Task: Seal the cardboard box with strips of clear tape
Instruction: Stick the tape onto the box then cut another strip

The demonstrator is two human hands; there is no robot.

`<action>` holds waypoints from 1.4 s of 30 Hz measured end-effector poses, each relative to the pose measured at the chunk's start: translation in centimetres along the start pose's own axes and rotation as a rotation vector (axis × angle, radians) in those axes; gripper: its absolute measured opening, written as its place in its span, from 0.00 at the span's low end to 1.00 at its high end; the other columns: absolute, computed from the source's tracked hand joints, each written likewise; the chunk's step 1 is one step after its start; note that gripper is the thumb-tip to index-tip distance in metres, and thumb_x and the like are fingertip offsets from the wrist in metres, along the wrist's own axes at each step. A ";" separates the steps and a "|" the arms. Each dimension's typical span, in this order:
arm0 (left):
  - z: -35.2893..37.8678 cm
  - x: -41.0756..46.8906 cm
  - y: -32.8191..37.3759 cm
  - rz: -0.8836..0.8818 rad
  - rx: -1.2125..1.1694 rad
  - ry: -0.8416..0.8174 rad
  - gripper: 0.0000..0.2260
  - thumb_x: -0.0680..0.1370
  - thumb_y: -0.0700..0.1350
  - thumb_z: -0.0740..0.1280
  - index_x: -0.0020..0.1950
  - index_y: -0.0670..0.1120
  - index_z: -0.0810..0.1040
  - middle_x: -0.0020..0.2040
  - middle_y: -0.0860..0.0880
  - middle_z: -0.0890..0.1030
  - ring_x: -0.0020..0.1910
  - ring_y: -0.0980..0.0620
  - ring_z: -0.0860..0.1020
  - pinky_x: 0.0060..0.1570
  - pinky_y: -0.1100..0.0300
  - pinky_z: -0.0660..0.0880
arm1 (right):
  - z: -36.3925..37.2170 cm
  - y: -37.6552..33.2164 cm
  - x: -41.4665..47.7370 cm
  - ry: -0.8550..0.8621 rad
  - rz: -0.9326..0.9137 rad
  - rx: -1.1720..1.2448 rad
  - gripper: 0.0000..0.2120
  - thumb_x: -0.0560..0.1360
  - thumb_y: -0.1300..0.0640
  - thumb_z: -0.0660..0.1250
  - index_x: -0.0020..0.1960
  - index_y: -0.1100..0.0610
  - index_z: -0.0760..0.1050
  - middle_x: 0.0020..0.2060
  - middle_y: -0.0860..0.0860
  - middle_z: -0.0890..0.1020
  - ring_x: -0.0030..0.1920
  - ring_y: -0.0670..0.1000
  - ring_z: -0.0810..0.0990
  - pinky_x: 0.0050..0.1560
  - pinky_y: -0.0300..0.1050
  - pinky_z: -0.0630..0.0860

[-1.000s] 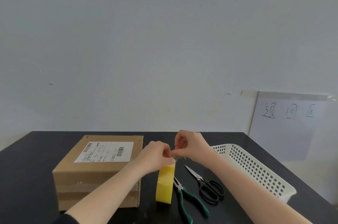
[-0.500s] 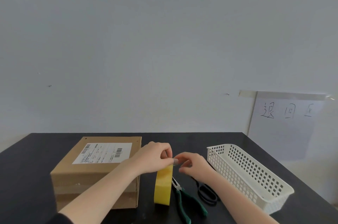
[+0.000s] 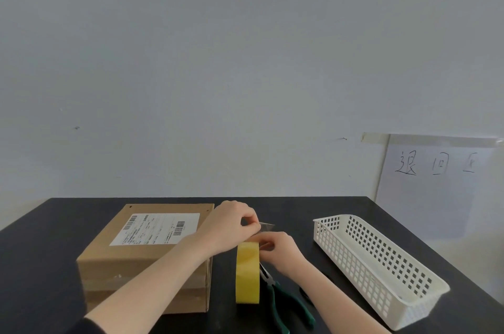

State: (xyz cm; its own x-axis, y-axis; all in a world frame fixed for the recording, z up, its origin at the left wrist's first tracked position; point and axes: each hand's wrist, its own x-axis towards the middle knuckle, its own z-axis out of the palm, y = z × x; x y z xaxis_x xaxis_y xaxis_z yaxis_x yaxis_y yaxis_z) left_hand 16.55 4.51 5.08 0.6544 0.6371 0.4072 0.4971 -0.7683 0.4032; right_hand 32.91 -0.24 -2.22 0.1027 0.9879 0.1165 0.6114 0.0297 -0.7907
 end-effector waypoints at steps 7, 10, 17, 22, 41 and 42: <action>-0.8 -0.6 -0.6 -0.022 -0.039 -0.005 0.06 0.76 0.51 0.68 0.45 0.52 0.84 0.46 0.59 0.81 0.50 0.60 0.75 0.49 0.63 0.72 | 0.4 1.0 0.4 -0.013 0.018 -0.069 0.07 0.75 0.57 0.69 0.50 0.47 0.81 0.45 0.45 0.84 0.47 0.43 0.81 0.48 0.34 0.76; -1.2 -0.7 -0.6 -0.032 -0.082 0.004 0.06 0.76 0.50 0.69 0.44 0.52 0.85 0.47 0.58 0.82 0.51 0.61 0.76 0.48 0.67 0.70 | 1.0 1.6 0.5 0.017 0.053 -0.080 0.08 0.74 0.57 0.69 0.52 0.51 0.84 0.46 0.49 0.85 0.49 0.49 0.83 0.53 0.44 0.79; -1.9 -0.9 -0.4 -0.066 -0.153 0.010 0.05 0.76 0.47 0.70 0.43 0.50 0.85 0.46 0.59 0.82 0.50 0.63 0.76 0.49 0.66 0.70 | 2.0 1.3 0.7 -0.017 0.077 -0.175 0.08 0.75 0.53 0.67 0.52 0.52 0.83 0.41 0.49 0.83 0.39 0.48 0.79 0.46 0.43 0.78; -5.3 0.4 1.0 -0.075 -0.284 0.139 0.06 0.75 0.47 0.71 0.39 0.50 0.85 0.43 0.61 0.82 0.49 0.66 0.76 0.49 0.73 0.64 | 2.1 2.3 0.8 -0.004 0.142 -0.312 0.16 0.74 0.43 0.67 0.31 0.47 0.70 0.36 0.48 0.74 0.42 0.48 0.73 0.45 0.47 0.72; -4.5 -0.1 1.3 -0.080 -0.250 0.149 0.09 0.75 0.54 0.69 0.37 0.52 0.82 0.38 0.58 0.82 0.43 0.60 0.79 0.48 0.68 0.68 | -3.3 0.8 -0.9 -0.128 0.083 -0.359 0.23 0.71 0.43 0.71 0.63 0.49 0.76 0.53 0.45 0.81 0.54 0.44 0.78 0.55 0.38 0.73; -4.5 -0.1 1.4 -0.062 -0.229 0.158 0.09 0.75 0.53 0.69 0.37 0.52 0.82 0.38 0.59 0.82 0.43 0.61 0.78 0.48 0.68 0.68 | -4.1 0.9 -1.2 -0.111 0.094 -0.388 0.22 0.72 0.43 0.72 0.63 0.50 0.76 0.54 0.45 0.81 0.54 0.44 0.78 0.55 0.37 0.72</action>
State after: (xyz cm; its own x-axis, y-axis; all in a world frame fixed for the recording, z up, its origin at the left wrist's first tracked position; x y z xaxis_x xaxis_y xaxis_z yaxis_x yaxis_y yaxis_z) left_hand 14.59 3.58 9.32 0.5210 0.6979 0.4914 0.3797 -0.7051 0.5989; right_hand 36.56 -2.08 -0.58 0.0996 0.9946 -0.0278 0.8559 -0.0999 -0.5075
